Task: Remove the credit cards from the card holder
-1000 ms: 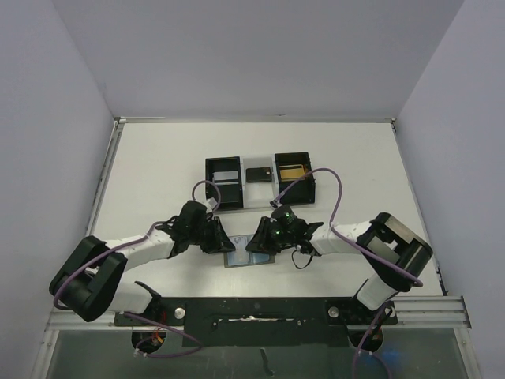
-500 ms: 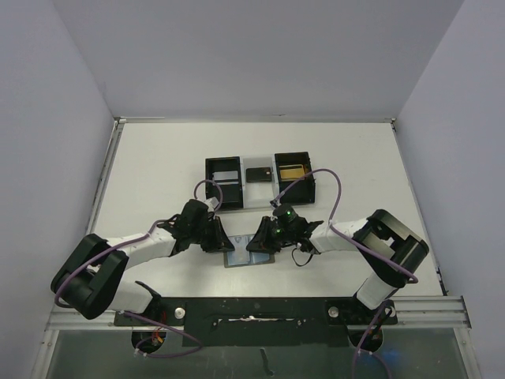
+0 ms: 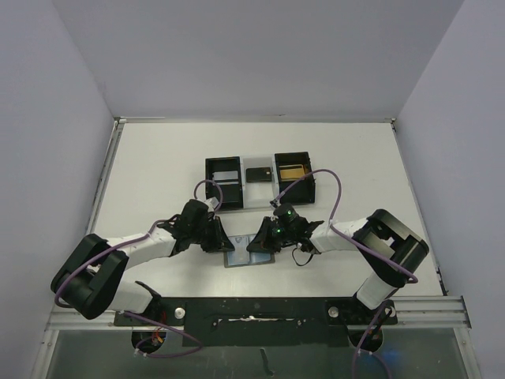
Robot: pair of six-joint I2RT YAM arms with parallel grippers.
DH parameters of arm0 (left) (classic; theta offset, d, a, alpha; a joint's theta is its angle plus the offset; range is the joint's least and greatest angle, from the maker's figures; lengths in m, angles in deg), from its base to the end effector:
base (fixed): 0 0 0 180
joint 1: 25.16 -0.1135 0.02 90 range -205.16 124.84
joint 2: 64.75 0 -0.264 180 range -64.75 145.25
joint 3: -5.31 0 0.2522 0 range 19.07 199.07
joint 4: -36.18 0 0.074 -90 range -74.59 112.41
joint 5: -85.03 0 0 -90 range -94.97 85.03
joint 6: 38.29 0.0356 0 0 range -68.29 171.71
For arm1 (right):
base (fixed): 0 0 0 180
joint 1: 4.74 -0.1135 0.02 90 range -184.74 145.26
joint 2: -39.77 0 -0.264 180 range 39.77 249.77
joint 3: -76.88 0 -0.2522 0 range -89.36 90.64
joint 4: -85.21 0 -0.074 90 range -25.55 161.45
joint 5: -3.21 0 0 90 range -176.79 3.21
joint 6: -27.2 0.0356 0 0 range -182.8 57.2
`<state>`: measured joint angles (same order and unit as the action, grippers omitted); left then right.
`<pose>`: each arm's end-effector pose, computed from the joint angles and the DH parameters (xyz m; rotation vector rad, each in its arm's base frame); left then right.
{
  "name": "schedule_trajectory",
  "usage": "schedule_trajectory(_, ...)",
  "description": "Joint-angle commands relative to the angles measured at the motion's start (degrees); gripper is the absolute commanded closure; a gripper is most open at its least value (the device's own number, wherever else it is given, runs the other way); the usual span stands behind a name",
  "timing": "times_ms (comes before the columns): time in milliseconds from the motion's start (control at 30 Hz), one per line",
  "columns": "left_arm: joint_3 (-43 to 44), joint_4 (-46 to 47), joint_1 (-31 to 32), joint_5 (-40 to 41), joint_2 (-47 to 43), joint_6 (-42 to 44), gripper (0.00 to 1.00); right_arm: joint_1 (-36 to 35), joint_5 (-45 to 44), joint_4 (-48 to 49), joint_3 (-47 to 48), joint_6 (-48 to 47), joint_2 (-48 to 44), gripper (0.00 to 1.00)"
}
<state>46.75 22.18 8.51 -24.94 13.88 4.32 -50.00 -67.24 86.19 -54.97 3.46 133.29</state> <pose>0.1898 -0.1411 0.1361 -0.1551 2.6807 -0.9721 0.1958 0.2145 0.1223 0.3006 2.6987 1.2039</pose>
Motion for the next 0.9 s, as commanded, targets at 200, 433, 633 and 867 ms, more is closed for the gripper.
schedule_trajectory(200, -1.3, -2.6, 0.5, 2.6, -0.1, 1.3, 0.91, 1.7, 0.8, -2.1, 1.6, -2.0, -1.0, 1.0)
schedule_trajectory(433, -2.6, -3.3, 0.5, 3.7, -2.8, 0.4, 0.91, 2.1, 0.8, -2.2, 0.9, -1.6, -1.9, 1.0)
schedule_trajectory(633, -2.2, -4.1, 0.5, 4.6, -3.5, 0.5, 0.92, 2.5, 0.6, -2.2, -0.4, -1.6, -3.0, 1.0)
schedule_trajectory(867, -2.0, -4.4, 0.5, 4.7, -3.7, 1.1, 0.92, 2.7, 1.0, -2.1, -0.9, -1.5, -3.6, 1.0)
